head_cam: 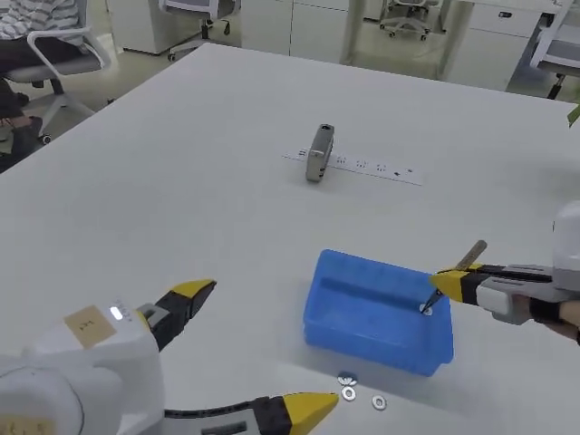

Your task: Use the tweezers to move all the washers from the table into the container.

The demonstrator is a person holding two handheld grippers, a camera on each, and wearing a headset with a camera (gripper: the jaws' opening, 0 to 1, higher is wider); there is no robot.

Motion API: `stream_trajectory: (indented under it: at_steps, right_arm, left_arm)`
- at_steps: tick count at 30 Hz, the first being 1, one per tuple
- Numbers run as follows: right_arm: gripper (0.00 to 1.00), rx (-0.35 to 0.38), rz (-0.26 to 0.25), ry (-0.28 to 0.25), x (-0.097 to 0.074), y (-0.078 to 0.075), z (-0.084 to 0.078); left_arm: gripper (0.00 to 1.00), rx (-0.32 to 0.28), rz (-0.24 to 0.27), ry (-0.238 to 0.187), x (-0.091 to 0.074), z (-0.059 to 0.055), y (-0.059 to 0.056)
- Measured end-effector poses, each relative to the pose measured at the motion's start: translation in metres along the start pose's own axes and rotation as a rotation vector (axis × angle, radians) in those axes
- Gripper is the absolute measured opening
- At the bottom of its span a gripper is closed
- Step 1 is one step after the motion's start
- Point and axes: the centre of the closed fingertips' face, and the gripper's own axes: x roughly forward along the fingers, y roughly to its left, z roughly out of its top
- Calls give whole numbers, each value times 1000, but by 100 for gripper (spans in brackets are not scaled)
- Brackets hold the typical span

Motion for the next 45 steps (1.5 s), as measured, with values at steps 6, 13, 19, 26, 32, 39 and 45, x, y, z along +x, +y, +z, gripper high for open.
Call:
stream_trajectory:
  at_steps: [6, 13, 19, 26, 32, 39, 45]
  right_arm:
    - [3, -2, 0, 26, 10, -2, -6]
    - [3, 6, -2, 65, 20, -6, -15]
    - [3, 24, -9, 95, 24, -8, -25]
    - [3, 32, -11, 98, 24, -6, -29]
    - [3, 23, -7, 102, 26, -4, -30]
    - [4, 21, -11, 95, 26, -4, -30]
    - [4, 20, -19, 85, 25, -5, -28]
  left_arm:
    - [99, -11, -3, 2, 0, -1, 0]
    - [99, -9, -11, 10, 0, -2, -2]
    - [99, -12, -14, 10, 0, -2, -2]
    - [99, -14, -19, 11, 1, -3, -3]
    - [99, -16, -20, 15, 1, -3, -3]
    - [99, -17, -26, 17, 1, -4, -4]
    - [99, -12, -26, 26, 1, -5, -4]
